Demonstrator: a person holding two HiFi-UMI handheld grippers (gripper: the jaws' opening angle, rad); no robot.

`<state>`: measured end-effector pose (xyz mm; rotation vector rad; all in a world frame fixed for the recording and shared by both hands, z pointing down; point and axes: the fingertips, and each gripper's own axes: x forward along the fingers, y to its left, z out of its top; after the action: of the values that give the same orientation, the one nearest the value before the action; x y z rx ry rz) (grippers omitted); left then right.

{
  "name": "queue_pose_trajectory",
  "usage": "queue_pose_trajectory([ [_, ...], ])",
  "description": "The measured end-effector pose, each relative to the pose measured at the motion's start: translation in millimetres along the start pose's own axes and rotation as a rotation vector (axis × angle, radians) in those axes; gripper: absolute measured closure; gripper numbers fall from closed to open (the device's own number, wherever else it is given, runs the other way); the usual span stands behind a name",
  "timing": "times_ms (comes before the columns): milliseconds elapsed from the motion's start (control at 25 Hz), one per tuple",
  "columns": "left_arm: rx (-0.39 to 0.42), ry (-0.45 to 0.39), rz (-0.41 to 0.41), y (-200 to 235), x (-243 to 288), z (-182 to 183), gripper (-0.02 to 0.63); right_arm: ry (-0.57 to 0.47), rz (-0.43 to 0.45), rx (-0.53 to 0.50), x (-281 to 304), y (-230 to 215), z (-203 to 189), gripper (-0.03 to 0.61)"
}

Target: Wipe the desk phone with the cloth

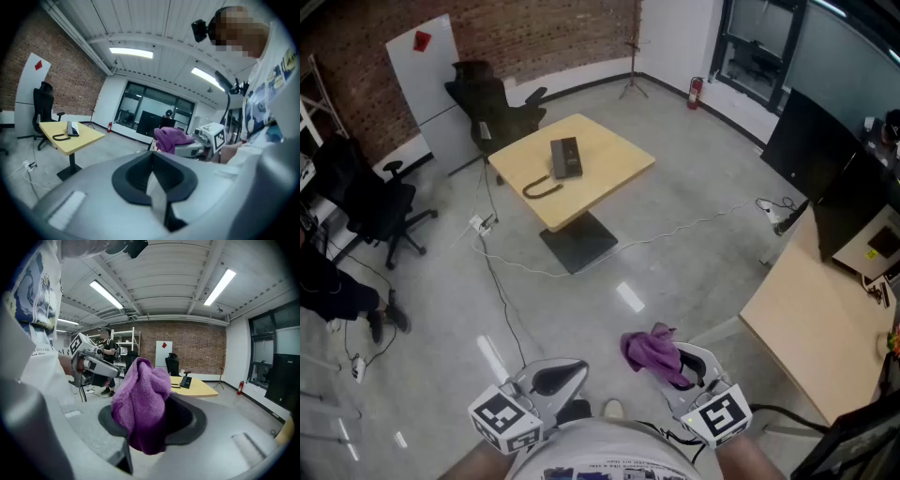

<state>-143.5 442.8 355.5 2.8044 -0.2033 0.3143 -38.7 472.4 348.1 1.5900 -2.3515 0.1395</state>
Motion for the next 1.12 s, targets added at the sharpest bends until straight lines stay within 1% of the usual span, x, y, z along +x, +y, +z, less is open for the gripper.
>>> queue_pose_trajectory([
  [120,0.002,-0.015,0.026,-5,3,1,0.609,0.010,0.009,-0.010,-7,-3,-5,0.419],
  [360,-0.028,-0.025,0.052,-9,0,-8,0.610,0.038,0.044,-0.035,-15,4,-14,0.419],
  [520,-0.031,-0.021,0.055,-12,3,-9,0.609,0.054,0.063,-0.024,-19,6,-21,0.419],
  [760,-0.033,-0.025,0.076,-11,10,-4,0.609,0.048,0.079,-0.013,-19,3,-25,0.417],
  [960,-0.052,-0.025,0.098,12,9,-2,0.610,0.046,0.094,-0.028,1,-7,-24,0.417],
  [1120,-0.070,-0.027,0.085,48,16,3,0.610,0.056,0.079,-0.028,32,-24,-22,0.417],
])
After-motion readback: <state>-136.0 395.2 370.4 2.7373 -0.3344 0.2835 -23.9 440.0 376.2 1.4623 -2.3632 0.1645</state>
